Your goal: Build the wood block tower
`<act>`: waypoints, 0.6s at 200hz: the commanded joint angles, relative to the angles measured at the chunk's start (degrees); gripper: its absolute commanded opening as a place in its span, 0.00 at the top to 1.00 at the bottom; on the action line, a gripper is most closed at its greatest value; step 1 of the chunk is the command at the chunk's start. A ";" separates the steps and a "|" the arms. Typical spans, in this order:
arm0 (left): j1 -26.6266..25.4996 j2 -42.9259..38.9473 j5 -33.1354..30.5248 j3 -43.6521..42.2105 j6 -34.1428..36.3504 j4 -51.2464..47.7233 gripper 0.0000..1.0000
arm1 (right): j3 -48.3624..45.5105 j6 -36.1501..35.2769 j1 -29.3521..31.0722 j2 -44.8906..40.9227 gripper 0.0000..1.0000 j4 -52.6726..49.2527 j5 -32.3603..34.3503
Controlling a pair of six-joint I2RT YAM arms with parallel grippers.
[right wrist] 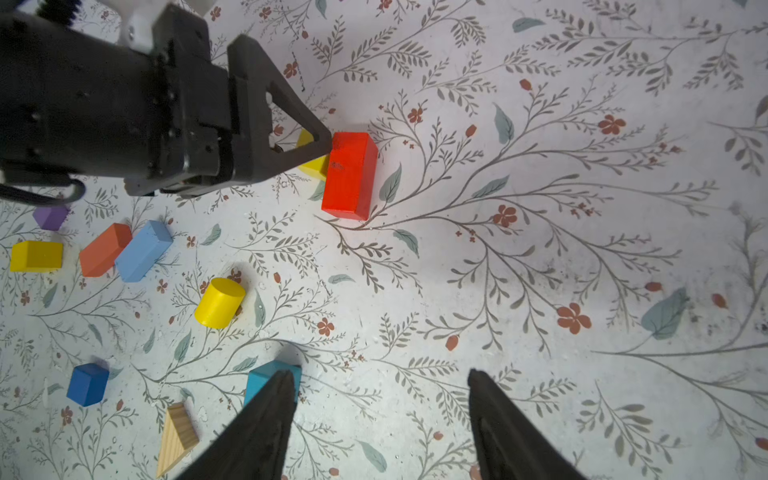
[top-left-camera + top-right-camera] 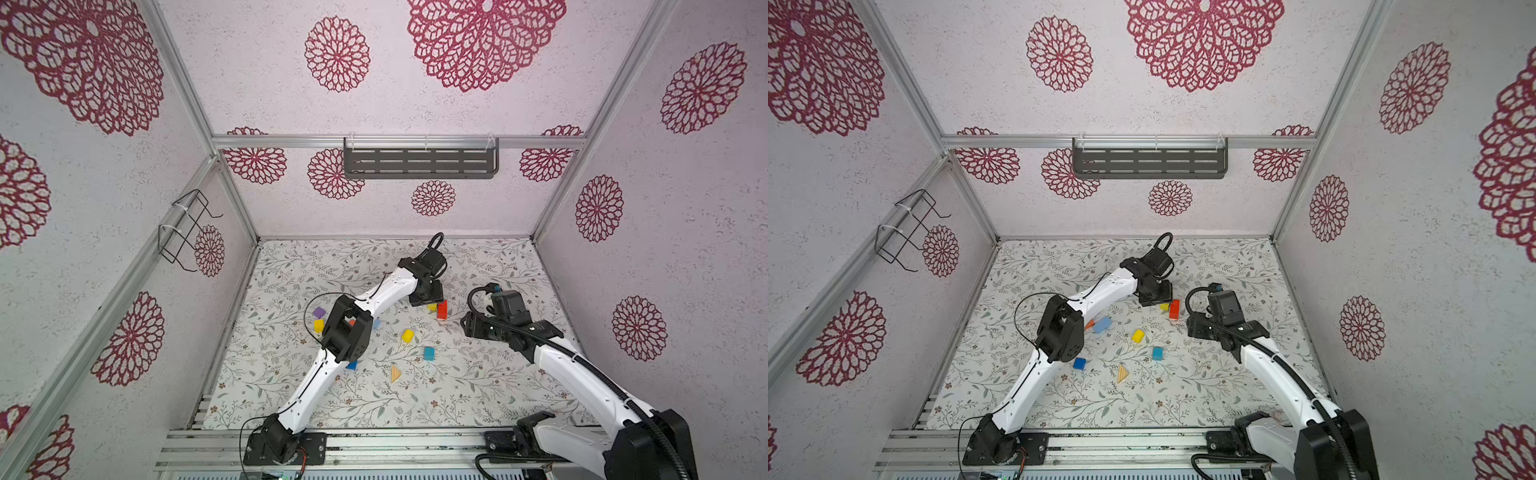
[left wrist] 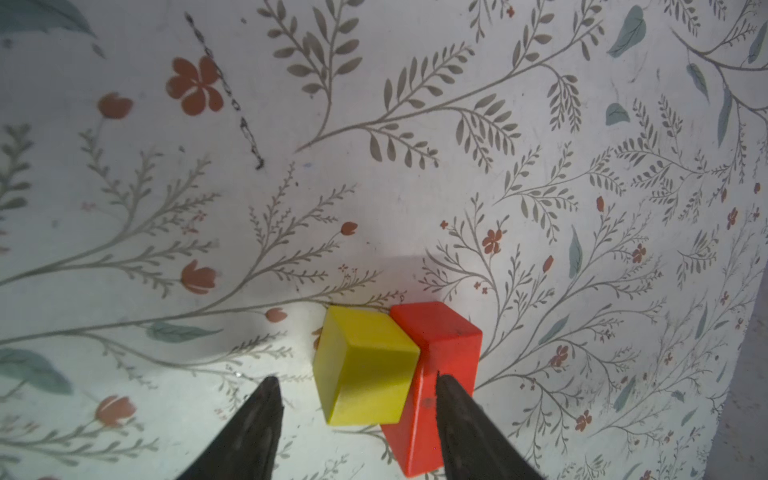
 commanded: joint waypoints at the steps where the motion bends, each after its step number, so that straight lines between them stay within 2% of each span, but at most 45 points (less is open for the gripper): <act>1: 0.33 -5.04 -2.21 -0.31 0.79 -0.72 0.39 | 1.05 1.44 -0.37 0.40 0.46 1.10 -1.27; 13: 1.03 -7.32 -2.31 -2.84 0.88 0.00 0.44 | 1.20 1.99 -0.35 0.76 0.62 1.66 -2.01; 21: 1.72 -9.12 -2.16 -5.23 0.87 1.12 0.51 | 1.31 2.35 -0.34 1.22 0.72 2.06 -2.36; 37: 2.79 -12.17 -1.63 -10.33 0.95 3.88 0.65 | 1.77 3.06 -0.35 2.50 0.84 2.67 -2.96; 60: 3.87 -14.27 -0.94 -15.39 1.31 6.34 0.75 | 2.70 3.80 -0.35 4.74 0.90 3.70 -3.87; 79: 4.41 -14.66 1.93 -18.76 1.04 9.66 0.81 | 3.42 4.54 -0.47 6.96 1.00 5.40 -4.54; 100: 4.97 -14.27 4.15 -21.41 0.02 14.00 0.84 | 3.55 6.28 -1.40 10.47 1.00 9.40 -8.68; 120: 4.99 -13.10 4.86 -21.19 -0.17 15.50 0.85 | 5.46 6.93 -1.85 14.52 1.00 10.77 -9.65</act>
